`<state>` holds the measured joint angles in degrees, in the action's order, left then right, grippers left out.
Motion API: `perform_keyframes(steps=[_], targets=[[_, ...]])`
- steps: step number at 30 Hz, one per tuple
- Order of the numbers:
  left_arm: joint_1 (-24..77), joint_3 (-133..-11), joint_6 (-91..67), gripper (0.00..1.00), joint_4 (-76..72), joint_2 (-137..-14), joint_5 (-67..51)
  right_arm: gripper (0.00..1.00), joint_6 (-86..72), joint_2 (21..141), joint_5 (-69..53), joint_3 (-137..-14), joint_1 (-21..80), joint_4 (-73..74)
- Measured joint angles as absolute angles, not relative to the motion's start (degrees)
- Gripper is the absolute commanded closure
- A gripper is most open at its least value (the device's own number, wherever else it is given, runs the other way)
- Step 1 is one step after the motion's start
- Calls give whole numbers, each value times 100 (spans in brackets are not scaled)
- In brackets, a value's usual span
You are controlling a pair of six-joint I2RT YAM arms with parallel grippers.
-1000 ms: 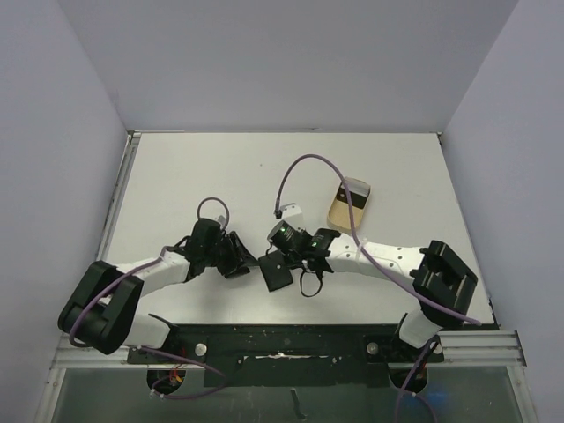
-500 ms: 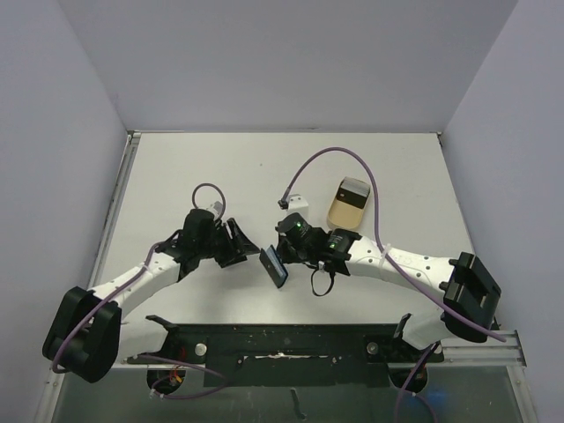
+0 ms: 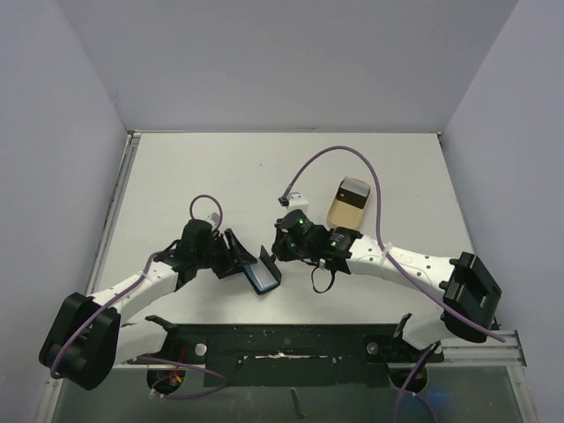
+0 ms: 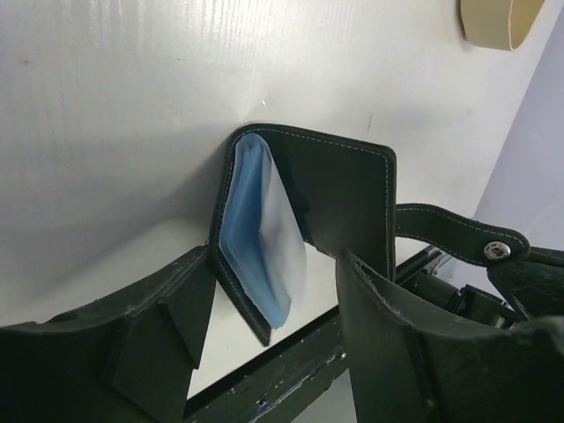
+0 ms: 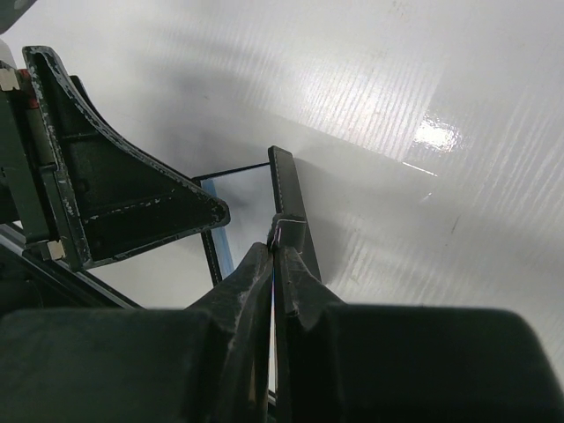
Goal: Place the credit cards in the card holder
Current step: Open the card holder at the center of the board.
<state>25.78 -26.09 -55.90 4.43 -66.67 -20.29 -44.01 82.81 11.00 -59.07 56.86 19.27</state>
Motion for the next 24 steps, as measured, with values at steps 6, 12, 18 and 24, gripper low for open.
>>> perform_keyframes(steps=[6,12,18,24], targets=[[2578,-2484,-5596,48,257,-6777,-2045,100,-4488,8195,1100,-5706,5596,1885],[2578,-2408,-5629,60,40,-7098,-2110,100,-4617,7961,1227,-5264,5393,1949],[2578,-2403,-5642,61,-217,-7164,-2220,100,-4797,7599,1249,-4641,5253,1979],[2578,-2349,-5704,76,-652,-7196,-2418,100,-4934,7376,1249,-4272,5236,1977]])
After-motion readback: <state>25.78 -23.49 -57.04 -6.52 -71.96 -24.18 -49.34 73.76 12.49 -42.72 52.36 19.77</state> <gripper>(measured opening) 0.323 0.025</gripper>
